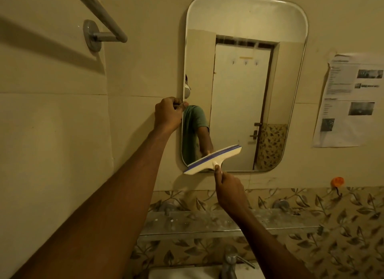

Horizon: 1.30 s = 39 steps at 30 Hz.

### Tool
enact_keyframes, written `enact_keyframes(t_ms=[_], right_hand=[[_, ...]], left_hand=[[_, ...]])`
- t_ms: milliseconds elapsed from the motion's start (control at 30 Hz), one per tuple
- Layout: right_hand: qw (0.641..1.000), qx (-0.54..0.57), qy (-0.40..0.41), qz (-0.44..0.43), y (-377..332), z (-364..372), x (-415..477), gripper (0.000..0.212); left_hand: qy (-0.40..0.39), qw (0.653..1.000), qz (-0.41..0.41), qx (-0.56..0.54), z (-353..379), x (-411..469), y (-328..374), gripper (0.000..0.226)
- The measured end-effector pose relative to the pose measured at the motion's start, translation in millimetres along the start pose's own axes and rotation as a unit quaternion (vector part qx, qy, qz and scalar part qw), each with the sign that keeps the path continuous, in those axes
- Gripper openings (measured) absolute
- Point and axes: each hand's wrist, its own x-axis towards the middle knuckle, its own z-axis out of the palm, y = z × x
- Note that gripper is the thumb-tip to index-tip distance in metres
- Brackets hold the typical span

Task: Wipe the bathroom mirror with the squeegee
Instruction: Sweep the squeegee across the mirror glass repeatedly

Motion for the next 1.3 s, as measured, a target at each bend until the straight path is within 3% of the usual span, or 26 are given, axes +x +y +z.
enact_keyframes(t_ms=[333, 500, 633, 867, 1067, 1300], right_hand=[[0.993, -0.094, -0.027, -0.061, 15, -11, -11, 0.047], [0.948, -0.242, -0.085, -0.19, -4, -7, -4, 0.044], [0.915, -0.282, -0.118, -0.262, -18, -4, 9, 0.049], [0.894, -0.317, -0.117, -0.295, -8, -9, 31, 0.064], [0.889, -0.32, -0.13, -0.3, 22, -27, 47, 0.065], [0.89, -0.313, -0.162, -0.289, 72, -56, 64, 0.071]], left_hand=[[-0.03, 0.997, -0.064, -0.011, 13, -75, -63, 0.028], [-0.018, 0.996, -0.082, -0.039, 15, -77, -72, 0.026], [-0.023, 0.994, -0.093, -0.054, 17, -77, -77, 0.015], [0.008, 0.994, -0.1, -0.042, 26, -78, -79, 0.007], [0.052, 0.992, -0.114, -0.024, 34, -80, -76, 0.005], [0.076, 0.987, -0.141, -0.001, 39, -83, -69, 0.026]])
